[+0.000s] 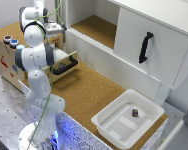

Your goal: Go towards the drawer and store the pink object

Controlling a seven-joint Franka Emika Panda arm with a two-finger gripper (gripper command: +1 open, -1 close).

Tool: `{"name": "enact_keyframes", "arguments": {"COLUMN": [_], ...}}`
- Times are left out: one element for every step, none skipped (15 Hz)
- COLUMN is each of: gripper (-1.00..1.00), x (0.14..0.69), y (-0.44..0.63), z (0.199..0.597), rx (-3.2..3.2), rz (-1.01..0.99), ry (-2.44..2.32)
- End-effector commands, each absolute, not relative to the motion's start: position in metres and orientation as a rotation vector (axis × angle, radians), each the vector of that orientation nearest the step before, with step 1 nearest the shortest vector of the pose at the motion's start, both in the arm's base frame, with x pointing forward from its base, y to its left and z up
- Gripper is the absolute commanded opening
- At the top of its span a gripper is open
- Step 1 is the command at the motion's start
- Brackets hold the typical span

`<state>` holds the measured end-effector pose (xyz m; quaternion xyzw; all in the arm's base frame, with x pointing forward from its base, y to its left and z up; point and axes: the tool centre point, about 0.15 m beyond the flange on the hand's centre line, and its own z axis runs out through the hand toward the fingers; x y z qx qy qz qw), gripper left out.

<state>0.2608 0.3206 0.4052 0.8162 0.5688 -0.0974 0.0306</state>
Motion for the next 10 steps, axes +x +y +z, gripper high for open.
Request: {"name": "enact_keyframes", "arguments": {"gripper": [-1.0, -1.0, -1.0, -1.0, -1.0, -1.0, -1.0, -1.0, -1.0, -1.0], "x": [0.235, 0.238, 0.242, 0.248, 0.252, 0.255, 0.256, 0.256, 0.255, 0.255], "y": [0.308, 0.313, 0.318, 0.323, 0.327, 0.331, 0.334, 0.338, 0.34, 0.342], "z": [0.364, 0.361, 0.358, 0.355, 0.353, 0.35, 0.348, 0.344, 0.339, 0.333], "rx": [2.554, 2.54, 2.512, 2.497, 2.482, 2.46, 2.439, 2.424, 2.408, 2.393], "rz": [-0.022, -0.009, -0.002, -0.006, -0.018, -0.015, -0.007, -0.001, 0.002, -0.005], "ry": [1.834, 1.854, 1.886, 1.932, 1.966, 2.0, 2.028, 2.067, 2.097, 2.12]}}
